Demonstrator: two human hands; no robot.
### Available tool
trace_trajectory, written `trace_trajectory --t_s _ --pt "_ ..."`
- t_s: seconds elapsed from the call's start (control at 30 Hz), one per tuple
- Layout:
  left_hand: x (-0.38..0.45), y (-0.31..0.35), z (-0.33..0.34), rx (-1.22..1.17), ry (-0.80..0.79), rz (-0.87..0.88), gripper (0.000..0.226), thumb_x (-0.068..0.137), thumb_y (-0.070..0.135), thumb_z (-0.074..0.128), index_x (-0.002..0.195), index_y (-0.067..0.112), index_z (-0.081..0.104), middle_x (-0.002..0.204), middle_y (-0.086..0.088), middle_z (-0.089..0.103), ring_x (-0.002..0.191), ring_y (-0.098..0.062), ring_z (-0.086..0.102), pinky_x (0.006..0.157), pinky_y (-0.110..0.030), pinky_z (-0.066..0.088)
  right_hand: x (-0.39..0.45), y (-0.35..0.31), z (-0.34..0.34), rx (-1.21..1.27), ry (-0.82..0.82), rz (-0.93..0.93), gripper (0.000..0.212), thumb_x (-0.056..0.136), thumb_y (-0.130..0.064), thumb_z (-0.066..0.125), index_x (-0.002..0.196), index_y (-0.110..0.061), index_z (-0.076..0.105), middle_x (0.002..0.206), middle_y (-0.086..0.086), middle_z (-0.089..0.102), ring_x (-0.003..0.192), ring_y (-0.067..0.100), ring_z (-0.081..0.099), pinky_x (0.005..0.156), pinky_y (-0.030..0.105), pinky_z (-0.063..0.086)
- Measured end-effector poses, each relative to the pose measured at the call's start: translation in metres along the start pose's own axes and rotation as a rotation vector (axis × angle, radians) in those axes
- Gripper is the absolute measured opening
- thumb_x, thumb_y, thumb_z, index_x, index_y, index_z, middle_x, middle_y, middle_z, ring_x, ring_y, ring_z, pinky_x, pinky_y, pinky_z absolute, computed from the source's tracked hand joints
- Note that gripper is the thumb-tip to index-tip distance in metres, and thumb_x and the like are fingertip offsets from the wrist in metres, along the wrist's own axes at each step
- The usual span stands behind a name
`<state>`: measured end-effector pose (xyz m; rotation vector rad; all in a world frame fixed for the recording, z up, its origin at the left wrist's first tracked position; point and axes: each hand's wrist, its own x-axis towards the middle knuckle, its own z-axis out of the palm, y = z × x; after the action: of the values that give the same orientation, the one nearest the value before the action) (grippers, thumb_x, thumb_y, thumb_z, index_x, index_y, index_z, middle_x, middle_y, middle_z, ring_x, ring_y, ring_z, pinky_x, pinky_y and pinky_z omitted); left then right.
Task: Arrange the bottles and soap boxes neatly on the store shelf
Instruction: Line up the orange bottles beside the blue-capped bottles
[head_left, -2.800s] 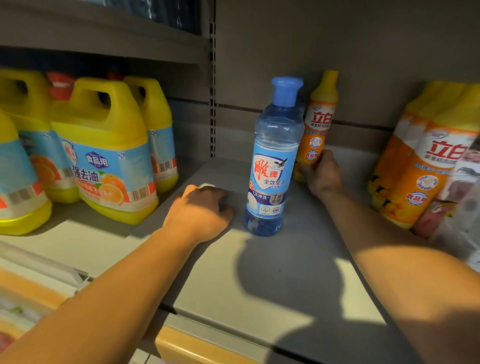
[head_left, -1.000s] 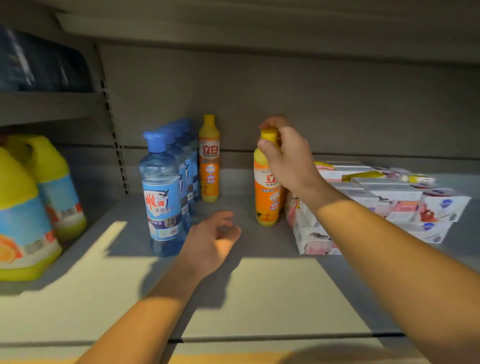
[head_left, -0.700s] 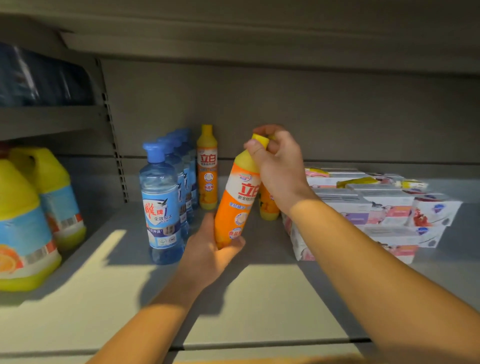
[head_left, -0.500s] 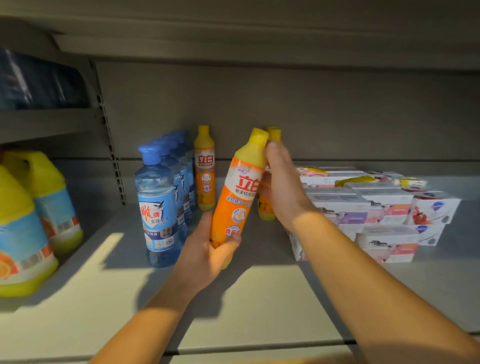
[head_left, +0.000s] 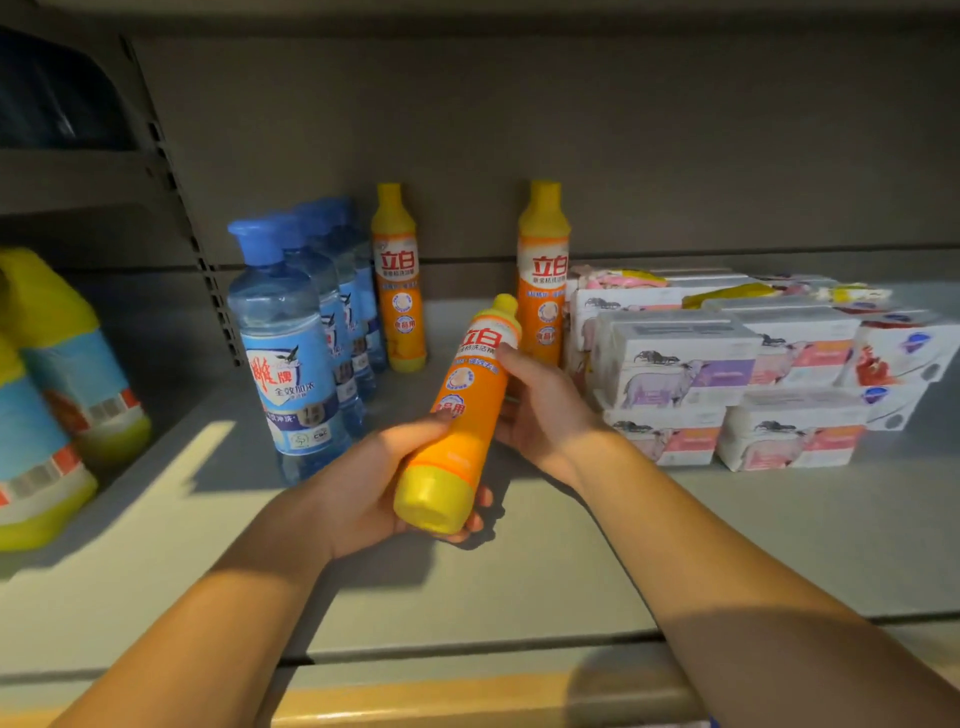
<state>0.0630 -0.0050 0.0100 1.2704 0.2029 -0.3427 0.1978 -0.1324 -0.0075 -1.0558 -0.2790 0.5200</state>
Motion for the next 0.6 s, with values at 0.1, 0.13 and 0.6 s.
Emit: trace_trajectory --t_s 0.1,0.13,0.6 --pt "-0.002 0.001 0.002 -0.008 -0.018 -0.063 0.072 0.068 0.051 0.062 0.121 0.004 0.052 0.091 -0.029 0.068 0.067 -0.036 0.069 0.053 -0.034 0.057 0.002 0.002 -0.001 -0.062 0.038 0.053 0.035 0.088 -0.036 0.069 0.114 -0.013 0.061 0.095 0.011 0.075 0.083 0.024 0.075 0.064 0.039 0.059" --pt "-0.003 0.002 0.003 -0.036 -0.017 -0.070 0.076 0.065 0.052 0.064 0.122 0.004 0.052 0.090 -0.029 0.068 0.065 -0.036 0.069 0.050 -0.033 0.056 0.002 0.002 -0.001 -0.068 0.047 0.063 0.036 0.087 -0.036 0.070 0.113 -0.013 0.060 0.095 0.012 0.075 0.082 0.025 0.075 0.063 0.039 0.059" --pt "0.004 -0.005 0.000 0.370 0.249 0.486 0.052 0.070 0.034 0.070 0.120 0.024 0.058 0.112 -0.007 0.070 0.104 -0.022 0.068 0.085 -0.041 0.056 -0.018 -0.022 0.016 -0.436 0.213 -0.470 0.041 0.072 -0.051 0.072 0.106 -0.037 0.055 0.106 -0.011 0.069 0.094 0.009 0.070 0.082 0.039 0.059"
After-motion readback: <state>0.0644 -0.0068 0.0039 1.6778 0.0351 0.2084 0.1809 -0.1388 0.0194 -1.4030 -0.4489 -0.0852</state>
